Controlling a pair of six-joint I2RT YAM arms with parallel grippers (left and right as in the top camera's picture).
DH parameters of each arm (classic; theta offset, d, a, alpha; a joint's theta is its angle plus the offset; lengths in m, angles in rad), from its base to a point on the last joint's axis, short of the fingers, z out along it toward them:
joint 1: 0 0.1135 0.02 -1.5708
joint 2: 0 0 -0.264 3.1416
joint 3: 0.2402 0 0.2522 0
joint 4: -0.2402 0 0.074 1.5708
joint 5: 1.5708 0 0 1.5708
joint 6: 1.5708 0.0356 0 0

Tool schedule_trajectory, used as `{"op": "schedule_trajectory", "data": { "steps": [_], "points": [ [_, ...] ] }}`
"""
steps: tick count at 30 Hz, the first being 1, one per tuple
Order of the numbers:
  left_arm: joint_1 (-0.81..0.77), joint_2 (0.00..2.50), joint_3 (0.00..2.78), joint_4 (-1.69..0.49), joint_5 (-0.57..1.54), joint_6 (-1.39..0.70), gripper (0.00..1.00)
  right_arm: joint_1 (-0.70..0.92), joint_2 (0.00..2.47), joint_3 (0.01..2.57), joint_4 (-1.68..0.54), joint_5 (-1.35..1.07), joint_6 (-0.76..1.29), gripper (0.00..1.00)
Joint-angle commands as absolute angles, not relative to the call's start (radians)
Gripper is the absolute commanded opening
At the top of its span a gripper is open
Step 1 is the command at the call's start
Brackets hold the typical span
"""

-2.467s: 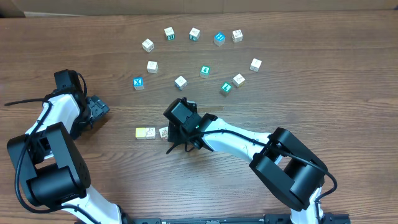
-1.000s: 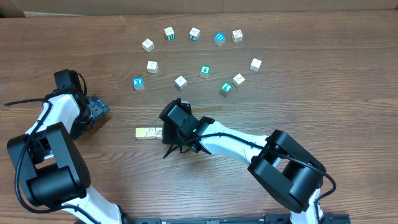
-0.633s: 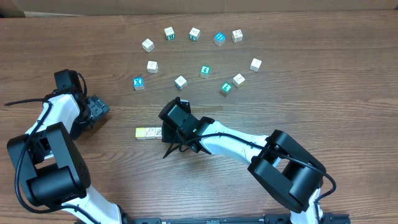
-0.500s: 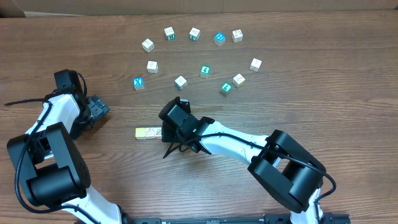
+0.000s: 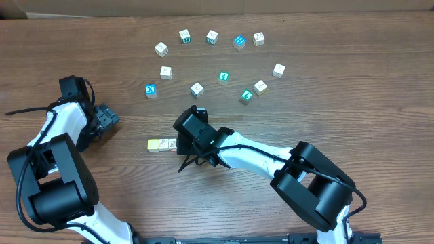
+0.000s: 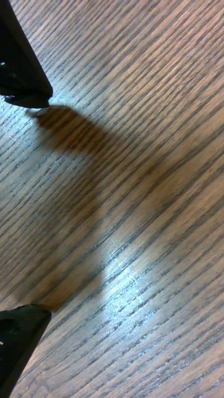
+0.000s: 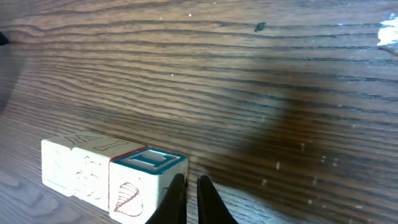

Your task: Form a horizontal line

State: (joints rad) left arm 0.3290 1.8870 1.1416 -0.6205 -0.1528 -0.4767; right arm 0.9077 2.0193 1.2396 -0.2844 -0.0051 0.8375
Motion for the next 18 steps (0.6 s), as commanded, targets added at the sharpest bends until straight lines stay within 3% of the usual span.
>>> {"op": "schedule_trajectory", "data": {
  "steps": [1,18],
  "points": [
    [0.327,1.905,1.135,-0.627,-0.159,-0.479,1.0,0.908,2.025,1.231,-0.29,0.044,0.832,0.04],
    [0.327,1.905,1.135,-0.627,-0.159,-0.479,0.99,0.907,2.025,1.231,-0.316,0.145,0.832,0.04]
  ]
}}
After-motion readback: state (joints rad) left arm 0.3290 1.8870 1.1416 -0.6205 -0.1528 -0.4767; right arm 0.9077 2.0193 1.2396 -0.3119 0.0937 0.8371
